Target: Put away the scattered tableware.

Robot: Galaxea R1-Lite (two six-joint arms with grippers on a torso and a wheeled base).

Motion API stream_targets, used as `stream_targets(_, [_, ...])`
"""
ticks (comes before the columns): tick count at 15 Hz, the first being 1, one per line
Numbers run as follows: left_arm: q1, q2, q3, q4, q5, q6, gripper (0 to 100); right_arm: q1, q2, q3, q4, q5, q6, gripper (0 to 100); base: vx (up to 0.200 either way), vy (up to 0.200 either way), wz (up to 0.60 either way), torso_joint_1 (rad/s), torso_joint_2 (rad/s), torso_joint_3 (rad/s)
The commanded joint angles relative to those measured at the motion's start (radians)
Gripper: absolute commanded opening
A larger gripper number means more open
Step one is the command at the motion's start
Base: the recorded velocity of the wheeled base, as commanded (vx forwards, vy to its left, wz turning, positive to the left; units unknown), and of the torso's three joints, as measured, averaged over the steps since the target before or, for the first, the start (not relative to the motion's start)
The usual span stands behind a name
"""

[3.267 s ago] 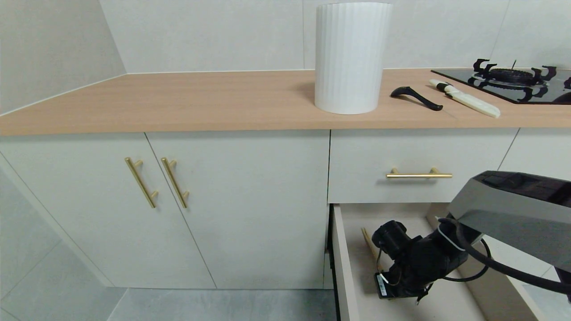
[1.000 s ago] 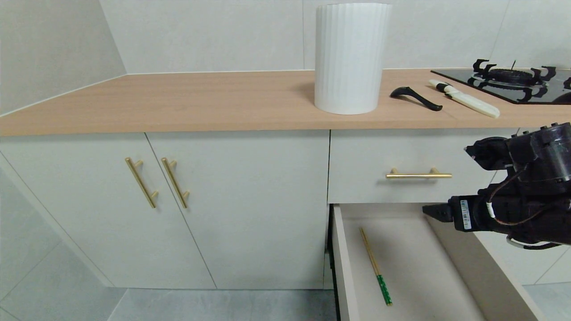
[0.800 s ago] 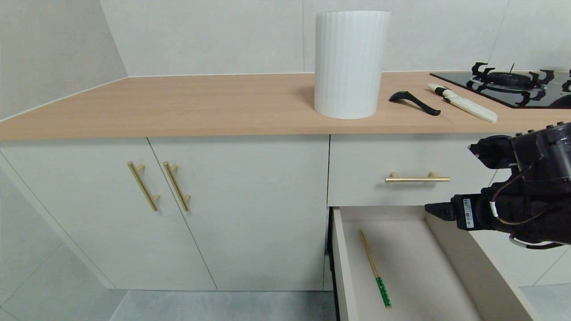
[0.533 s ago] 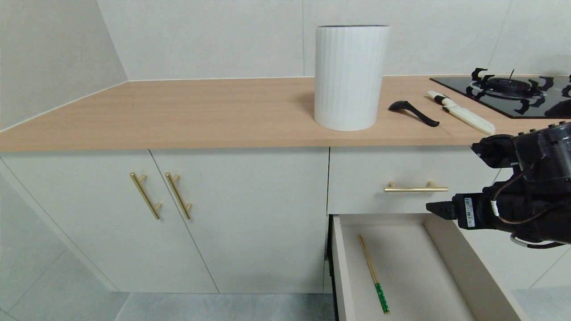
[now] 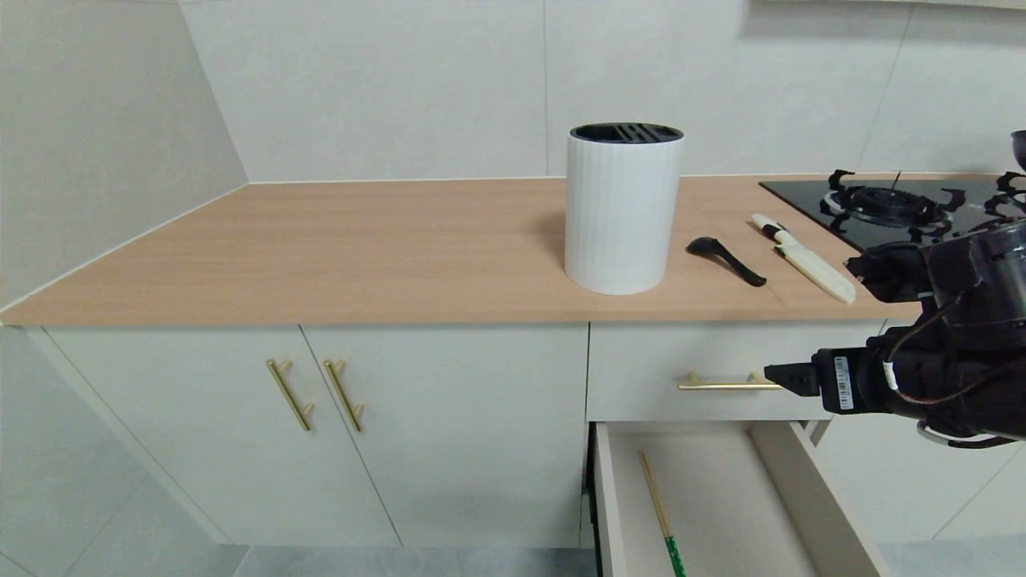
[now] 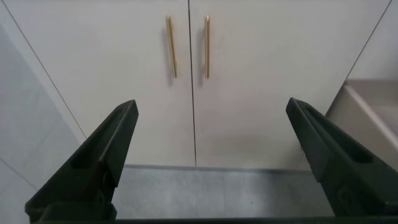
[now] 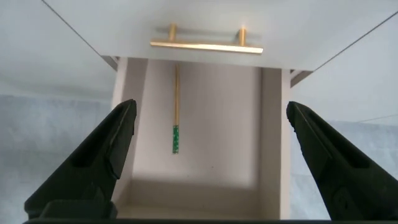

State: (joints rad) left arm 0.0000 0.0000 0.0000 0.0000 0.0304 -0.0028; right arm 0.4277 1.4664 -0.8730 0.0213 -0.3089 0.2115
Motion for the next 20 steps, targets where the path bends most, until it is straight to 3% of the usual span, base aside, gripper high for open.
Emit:
stream_targets(1, [0.0, 0.0, 0.0, 0.0, 0.0, 0.0, 100, 0.0, 0.005, 0.0, 0.0, 0.001, 0.0, 100, 0.0, 0.0, 0.0, 0.193, -0.47, -0.29])
stream_targets(9, [0.0, 0.0, 0.0, 0.0, 0.0, 0.0, 100, -0.001, 0.006, -0.003, -0.004, 0.002, -0.001, 100, 0.0, 0.0, 0.0, 0.186, -0.43, -0.248])
stream_targets(13, [0.0, 0.0, 0.0, 0.0, 0.0, 0.0, 100, -0.116, 0.13, -0.069, -0.207, 0.039, -0.153, 100, 0.0, 0.0, 0.0, 0.019, -0.04, -0.022])
stream_targets(15, [0.0, 0.0, 0.0, 0.0, 0.0, 0.0, 100, -0.165, 0.265, -0.127, -0.392, 0.103, -0.259, 100, 0.0, 0.0, 0.0, 0.0, 0.0, 0.0])
stream_targets(20, [0.0, 0.002, 0.0, 0.0, 0.0, 0.0, 100, -0.221, 0.474, -0.235, -0.462, 0.32, -0.322, 100, 0.0, 0.0, 0.0, 0.0, 0.0, 0.0])
